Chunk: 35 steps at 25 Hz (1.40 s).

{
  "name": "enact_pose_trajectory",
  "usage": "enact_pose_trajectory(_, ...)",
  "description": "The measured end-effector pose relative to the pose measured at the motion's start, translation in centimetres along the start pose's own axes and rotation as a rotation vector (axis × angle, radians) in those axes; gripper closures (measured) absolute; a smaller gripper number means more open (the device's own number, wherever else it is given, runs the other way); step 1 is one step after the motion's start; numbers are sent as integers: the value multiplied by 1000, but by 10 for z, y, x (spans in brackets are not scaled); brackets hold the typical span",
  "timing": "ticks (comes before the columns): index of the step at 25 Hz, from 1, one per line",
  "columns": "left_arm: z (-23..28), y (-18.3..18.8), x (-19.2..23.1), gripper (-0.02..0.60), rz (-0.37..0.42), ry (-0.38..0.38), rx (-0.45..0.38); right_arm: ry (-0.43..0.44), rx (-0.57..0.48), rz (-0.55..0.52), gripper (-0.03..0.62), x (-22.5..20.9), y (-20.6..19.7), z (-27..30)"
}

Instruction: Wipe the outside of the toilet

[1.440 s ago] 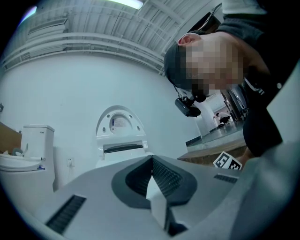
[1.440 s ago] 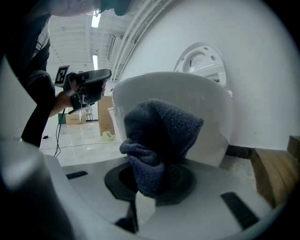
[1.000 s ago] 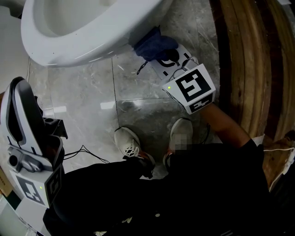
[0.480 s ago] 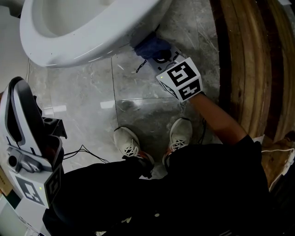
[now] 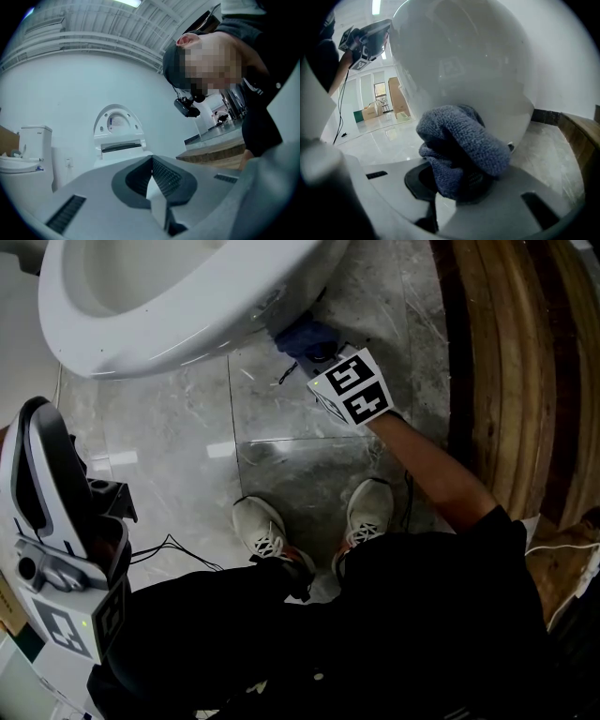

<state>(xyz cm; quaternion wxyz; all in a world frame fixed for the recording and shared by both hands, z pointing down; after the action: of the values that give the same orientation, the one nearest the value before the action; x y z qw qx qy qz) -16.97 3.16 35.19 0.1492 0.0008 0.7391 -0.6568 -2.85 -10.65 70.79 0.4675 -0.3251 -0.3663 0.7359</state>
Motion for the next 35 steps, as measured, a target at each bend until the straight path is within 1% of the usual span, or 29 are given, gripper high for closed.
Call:
enact_pose_trajectory(5,0,1,-1,571,-1,-3,-3,-3,21,28,551,-2,-8,9)
enact_pose_trajectory(16,0,0,-1,571,3,-6,2,-19,103,38,551,-8,-34,29)
enact_pose_trajectory(21,-2,-1,1,571,9,11,5,-27,104,51,553,-8,-38,30)
enact_pose_trajectory(24,-1,0,1,571,11,9,0,-36,108,50,553,-8,-40,23)
enact_pose_trajectory(27,-3,0,2,571,13,16,0,-64,70,66,553,-2,-38,0)
enact_pose_trajectory(30,-5,-1,4,571,3,31,-4,-86,7,53,553,9,-24,-30)
enact_pose_trajectory(33,-4,1,3,571,4,26,-18,-76,-78,23,553,26,7,-57)
enact_pose_trajectory(35,-4,2,3,571,4,21,-21,-47,-145,-4,553,40,35,-74)
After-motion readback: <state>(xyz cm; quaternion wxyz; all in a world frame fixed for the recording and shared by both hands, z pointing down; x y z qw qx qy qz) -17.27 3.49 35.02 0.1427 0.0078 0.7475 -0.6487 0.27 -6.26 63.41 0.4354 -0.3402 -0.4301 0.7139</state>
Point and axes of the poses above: the fingertips, and each gripper's own axes: z forward along the fingers, x to its left, y out of its top, the point moved 4 cm from there along -z, backward along the fingers, and after that the axes turned 2 degrees about y, right-handed, at the moved point
